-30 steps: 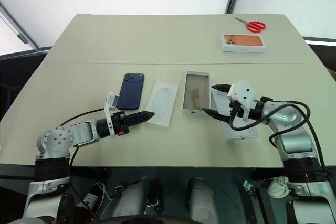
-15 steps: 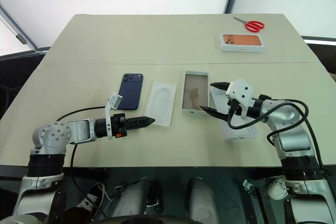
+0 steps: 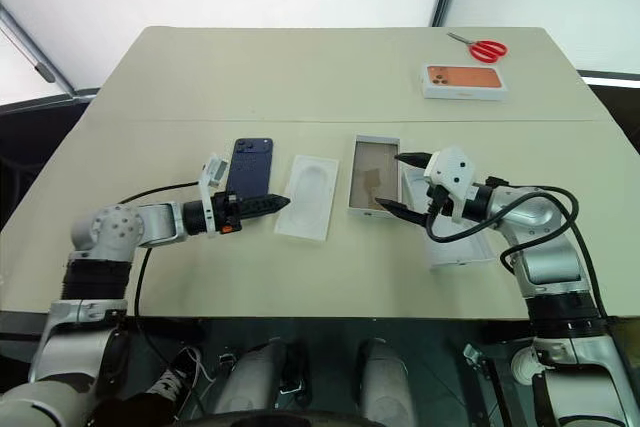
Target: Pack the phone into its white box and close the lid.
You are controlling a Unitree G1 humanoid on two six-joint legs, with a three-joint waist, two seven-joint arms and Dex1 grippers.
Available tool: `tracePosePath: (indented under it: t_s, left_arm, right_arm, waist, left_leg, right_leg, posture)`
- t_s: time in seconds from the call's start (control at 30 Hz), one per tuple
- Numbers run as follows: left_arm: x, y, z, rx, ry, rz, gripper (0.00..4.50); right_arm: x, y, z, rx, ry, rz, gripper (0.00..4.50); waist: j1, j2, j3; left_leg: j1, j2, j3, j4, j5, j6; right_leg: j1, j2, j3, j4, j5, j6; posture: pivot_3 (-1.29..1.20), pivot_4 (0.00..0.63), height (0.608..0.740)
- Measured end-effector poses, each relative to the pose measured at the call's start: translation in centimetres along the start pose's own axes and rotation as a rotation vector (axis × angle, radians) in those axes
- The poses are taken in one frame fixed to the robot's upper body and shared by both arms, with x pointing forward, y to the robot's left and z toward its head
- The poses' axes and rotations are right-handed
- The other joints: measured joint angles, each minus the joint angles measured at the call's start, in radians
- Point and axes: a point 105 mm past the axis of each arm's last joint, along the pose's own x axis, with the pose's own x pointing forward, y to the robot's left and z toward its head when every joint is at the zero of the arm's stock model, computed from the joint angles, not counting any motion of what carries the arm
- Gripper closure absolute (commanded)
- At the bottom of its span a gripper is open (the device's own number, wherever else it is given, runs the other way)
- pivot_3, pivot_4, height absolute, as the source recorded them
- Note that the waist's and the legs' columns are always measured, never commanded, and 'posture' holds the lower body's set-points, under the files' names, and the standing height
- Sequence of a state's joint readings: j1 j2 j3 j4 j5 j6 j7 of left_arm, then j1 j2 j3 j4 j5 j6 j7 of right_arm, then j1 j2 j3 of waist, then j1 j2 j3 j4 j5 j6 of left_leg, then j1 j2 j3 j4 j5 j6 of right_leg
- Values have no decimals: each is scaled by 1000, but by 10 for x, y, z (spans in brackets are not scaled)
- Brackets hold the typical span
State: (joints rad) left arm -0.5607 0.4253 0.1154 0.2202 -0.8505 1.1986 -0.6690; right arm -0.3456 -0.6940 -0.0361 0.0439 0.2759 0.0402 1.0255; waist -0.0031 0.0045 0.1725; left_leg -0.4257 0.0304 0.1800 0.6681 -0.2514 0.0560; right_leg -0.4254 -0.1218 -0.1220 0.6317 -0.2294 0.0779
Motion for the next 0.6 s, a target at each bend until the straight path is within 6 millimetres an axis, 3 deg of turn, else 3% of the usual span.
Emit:
tracePosePath:
  t_s: [0.33,0.43,0.6]
  left_arm:
    - [14,2,7,-29,2,-21,0]
    - [16,4,5,-42,10,-12,877]
    - [16,13,1,-52,26,28,3484]
  right_arm:
    - [0,-1,0,-3,1,-8,46]
    - [0,-1,0,-3,1,-8,0]
    - [0,-1,0,-3,1,-8,0]
  waist:
    - [10,0,0]
    - [13,0,0]
    - [11,0,0]
  left_leg:
    - [0,0,0,0,0,0]
    - [0,0,0,0,0,0]
    - [0,0,0,0,0,1]
  right_leg:
    - [0,0,0,0,0,0]
    - [0,-1,0,0,0,0]
    - [0,-1,0,0,0,0]
  posture:
    - [0,150,738]
    - [0,150,738]
    - [0,150,738]
